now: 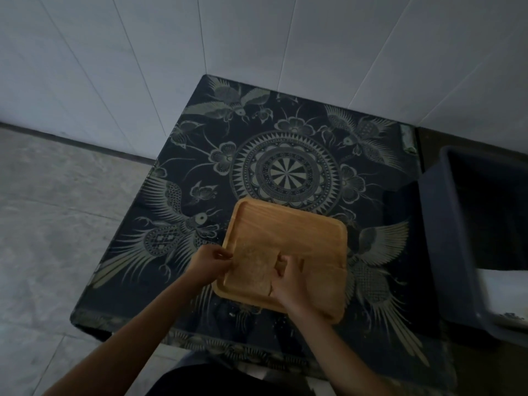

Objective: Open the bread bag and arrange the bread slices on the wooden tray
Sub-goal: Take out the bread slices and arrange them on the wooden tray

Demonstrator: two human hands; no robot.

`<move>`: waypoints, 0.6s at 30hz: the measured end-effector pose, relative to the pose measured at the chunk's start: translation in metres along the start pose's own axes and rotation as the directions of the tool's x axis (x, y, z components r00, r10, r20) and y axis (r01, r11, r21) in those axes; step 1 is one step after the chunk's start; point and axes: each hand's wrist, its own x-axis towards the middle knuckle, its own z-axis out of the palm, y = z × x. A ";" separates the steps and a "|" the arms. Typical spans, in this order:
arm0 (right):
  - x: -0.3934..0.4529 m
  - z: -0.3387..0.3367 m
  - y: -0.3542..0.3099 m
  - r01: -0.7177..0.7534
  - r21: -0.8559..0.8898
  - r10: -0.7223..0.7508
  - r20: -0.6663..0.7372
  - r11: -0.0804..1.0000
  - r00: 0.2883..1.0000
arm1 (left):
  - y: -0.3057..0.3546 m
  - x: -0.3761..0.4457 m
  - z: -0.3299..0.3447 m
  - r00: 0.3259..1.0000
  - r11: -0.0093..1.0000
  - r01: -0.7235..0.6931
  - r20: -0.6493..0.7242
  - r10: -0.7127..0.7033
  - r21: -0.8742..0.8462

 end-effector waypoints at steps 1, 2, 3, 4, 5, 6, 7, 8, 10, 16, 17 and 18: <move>0.000 0.004 -0.001 -0.010 -0.018 0.009 -0.007 1.000 1.000 | -0.002 0.001 -0.001 1.000 1.000 0.007 -0.001 -0.007 0.007; 0.000 0.007 -0.001 -0.019 -0.039 0.018 -0.010 0.999 1.000 | -0.004 0.003 -0.002 1.000 1.000 0.010 -0.002 -0.010 0.018; -0.001 0.010 0.000 -0.028 -0.055 0.028 -0.008 0.998 1.000 | -0.006 0.004 -0.003 1.000 0.999 0.014 -0.002 -0.014 0.030; -0.001 0.012 0.000 -0.036 -0.066 0.036 -0.002 0.997 0.999 | -0.007 0.004 -0.004 1.000 0.999 0.018 -0.002 -0.018 0.044; 0.000 0.013 0.001 -0.042 -0.076 0.043 0.002 0.996 0.999 | -0.008 0.005 -0.005 1.000 0.998 0.019 -0.003 -0.019 0.060; 0.000 0.014 0.002 -0.048 -0.083 0.049 0.000 0.995 0.999 | -0.009 0.005 -0.006 1.000 0.997 0.017 -0.005 -0.017 0.080; 0.001 0.014 0.002 -0.054 -0.085 0.054 -0.006 0.995 0.999 | -0.010 0.006 -0.008 1.000 0.995 0.015 -0.007 -0.015 0.099; 0.002 0.015 0.003 -0.057 -0.089 0.056 -0.013 0.994 0.998 | -0.010 0.007 -0.009 1.000 0.994 0.015 -0.007 -0.014 0.111; 0.002 0.014 0.003 -0.051 -0.117 0.048 -0.031 0.992 0.998 | -0.010 0.009 -0.010 1.000 0.992 0.013 -0.002 -0.012 0.125; 0.003 0.016 0.004 -0.067 -0.093 0.063 -0.041 0.993 0.997 | -0.013 0.011 -0.009 1.000 0.992 -0.006 0.021 0.003 0.126; 0.003 0.016 0.004 -0.065 -0.089 0.062 -0.043 0.994 0.997 | -0.014 0.011 -0.008 1.000 0.992 -0.008 0.023 0.005 0.126; 0.003 0.016 0.005 -0.062 -0.085 0.059 -0.044 0.994 0.997 | -0.015 0.012 -0.008 1.000 0.992 -0.009 0.024 0.006 0.124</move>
